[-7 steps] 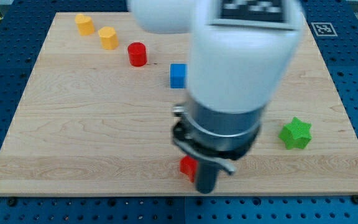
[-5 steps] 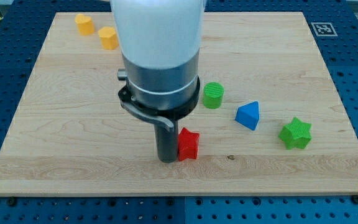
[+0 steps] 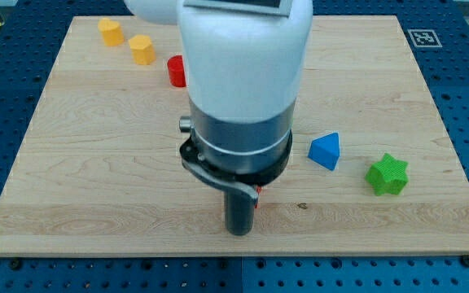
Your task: Move the red star towards blue cube
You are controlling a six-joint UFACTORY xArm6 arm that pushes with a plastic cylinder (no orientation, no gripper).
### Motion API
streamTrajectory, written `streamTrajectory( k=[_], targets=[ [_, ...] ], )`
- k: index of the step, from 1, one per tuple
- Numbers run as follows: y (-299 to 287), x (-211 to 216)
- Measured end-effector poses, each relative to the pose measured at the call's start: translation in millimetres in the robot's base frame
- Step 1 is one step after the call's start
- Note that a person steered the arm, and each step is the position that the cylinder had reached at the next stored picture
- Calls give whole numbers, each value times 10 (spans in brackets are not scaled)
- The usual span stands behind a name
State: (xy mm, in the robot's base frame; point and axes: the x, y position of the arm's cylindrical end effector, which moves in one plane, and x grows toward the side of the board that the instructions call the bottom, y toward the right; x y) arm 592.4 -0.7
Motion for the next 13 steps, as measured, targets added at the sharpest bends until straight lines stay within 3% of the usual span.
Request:
streamTrajectory(
  k=[2, 9, 13],
  targets=[
    [94, -359],
    [580, -237],
    [46, -618]
  ],
)
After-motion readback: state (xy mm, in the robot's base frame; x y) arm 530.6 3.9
